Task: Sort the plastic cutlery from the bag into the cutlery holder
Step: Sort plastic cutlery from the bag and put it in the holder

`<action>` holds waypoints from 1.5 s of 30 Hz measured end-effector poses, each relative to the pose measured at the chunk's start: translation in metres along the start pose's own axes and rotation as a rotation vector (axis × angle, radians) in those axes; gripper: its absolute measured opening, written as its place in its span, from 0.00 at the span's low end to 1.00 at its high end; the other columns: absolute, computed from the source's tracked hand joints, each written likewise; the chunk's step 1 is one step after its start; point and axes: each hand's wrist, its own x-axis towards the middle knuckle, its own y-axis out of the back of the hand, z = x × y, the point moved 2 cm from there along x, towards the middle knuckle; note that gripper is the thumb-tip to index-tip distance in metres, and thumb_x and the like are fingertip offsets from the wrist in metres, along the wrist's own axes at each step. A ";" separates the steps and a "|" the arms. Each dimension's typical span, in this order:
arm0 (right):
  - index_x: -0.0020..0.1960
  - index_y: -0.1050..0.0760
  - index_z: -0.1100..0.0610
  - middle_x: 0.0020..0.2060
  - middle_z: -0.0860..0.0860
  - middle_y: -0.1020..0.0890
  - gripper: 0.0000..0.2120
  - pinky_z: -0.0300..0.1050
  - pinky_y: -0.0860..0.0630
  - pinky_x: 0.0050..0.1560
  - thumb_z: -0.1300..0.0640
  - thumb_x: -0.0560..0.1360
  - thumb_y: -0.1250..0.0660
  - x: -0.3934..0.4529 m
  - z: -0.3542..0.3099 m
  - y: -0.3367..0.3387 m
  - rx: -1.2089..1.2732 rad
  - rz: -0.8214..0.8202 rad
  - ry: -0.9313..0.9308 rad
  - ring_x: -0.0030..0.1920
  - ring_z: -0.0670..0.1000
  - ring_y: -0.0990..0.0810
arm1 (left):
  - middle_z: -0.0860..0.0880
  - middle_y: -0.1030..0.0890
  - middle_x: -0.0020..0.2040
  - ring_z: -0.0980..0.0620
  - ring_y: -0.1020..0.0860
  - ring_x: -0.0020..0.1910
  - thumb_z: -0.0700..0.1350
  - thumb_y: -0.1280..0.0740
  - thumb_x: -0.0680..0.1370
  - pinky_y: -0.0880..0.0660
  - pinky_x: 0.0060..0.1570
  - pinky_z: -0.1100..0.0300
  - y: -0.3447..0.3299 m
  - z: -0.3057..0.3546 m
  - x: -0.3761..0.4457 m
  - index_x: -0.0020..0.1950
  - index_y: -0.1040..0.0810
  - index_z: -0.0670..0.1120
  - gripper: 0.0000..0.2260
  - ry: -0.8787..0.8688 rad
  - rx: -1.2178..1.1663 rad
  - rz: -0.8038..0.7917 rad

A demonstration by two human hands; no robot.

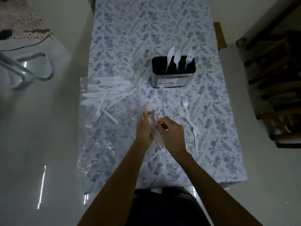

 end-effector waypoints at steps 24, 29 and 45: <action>0.54 0.16 0.51 0.43 0.42 0.14 0.09 0.30 0.23 0.46 0.57 0.74 0.24 -0.002 -0.015 -0.005 0.316 -0.090 -0.216 0.45 0.37 0.16 | 0.42 0.17 0.41 0.43 0.17 0.41 0.77 0.35 0.68 0.19 0.41 0.53 0.007 -0.001 -0.010 0.47 0.19 0.45 0.34 0.043 0.035 0.047; 0.57 0.15 0.53 0.47 0.43 0.13 0.10 0.29 0.22 0.47 0.60 0.76 0.27 0.004 -0.004 0.025 0.363 0.001 -0.203 0.46 0.38 0.16 | 0.41 0.17 0.46 0.47 0.16 0.42 0.68 0.37 0.74 0.18 0.41 0.55 -0.002 -0.004 -0.024 0.67 0.24 0.41 0.35 0.040 -0.170 0.008; 0.56 0.18 0.55 0.49 0.51 0.24 0.12 0.39 0.21 0.45 0.49 0.82 0.37 -0.012 0.013 0.025 -0.052 -0.374 0.101 0.44 0.48 0.23 | 0.42 0.19 0.44 0.41 0.18 0.48 0.67 0.38 0.80 0.20 0.55 0.44 -0.024 -0.027 -0.045 0.62 0.24 0.43 0.28 -0.010 -0.184 0.053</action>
